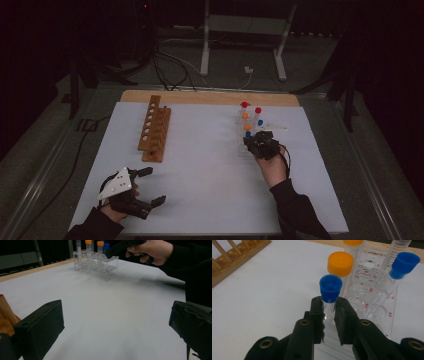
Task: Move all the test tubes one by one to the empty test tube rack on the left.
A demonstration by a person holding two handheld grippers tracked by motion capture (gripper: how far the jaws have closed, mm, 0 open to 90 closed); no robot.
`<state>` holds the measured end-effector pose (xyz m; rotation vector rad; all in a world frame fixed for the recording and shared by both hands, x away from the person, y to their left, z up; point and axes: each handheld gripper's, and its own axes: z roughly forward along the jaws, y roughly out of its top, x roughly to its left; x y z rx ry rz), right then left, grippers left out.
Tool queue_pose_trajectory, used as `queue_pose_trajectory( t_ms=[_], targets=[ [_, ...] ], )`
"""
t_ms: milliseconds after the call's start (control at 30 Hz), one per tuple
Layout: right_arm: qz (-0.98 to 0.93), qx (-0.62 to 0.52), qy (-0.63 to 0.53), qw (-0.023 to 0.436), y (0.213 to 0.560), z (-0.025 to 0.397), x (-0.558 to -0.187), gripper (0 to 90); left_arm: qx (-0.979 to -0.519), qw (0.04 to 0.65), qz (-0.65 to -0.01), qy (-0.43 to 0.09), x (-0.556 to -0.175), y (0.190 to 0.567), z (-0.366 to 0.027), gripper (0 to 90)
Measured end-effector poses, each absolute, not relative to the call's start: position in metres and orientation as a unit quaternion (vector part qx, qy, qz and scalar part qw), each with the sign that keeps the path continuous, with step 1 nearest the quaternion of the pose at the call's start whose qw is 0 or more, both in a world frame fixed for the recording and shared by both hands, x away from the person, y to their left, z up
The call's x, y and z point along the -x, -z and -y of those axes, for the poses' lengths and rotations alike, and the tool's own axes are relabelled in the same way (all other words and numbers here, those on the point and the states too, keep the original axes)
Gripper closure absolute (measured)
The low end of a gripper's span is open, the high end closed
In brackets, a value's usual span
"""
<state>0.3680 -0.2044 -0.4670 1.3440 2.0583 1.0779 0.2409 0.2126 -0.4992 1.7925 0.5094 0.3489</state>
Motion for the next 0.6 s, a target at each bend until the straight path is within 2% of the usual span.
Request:
queue_pose_trajectory(
  t_ms=[600],
  targets=[
    [-0.727, -0.447, -0.434, 0.29, 0.424, 0.21, -0.342, 76.6, -0.769, 0.581, -0.218, -0.151, -0.241, 0.499, -0.212, 0.5]
  ],
)
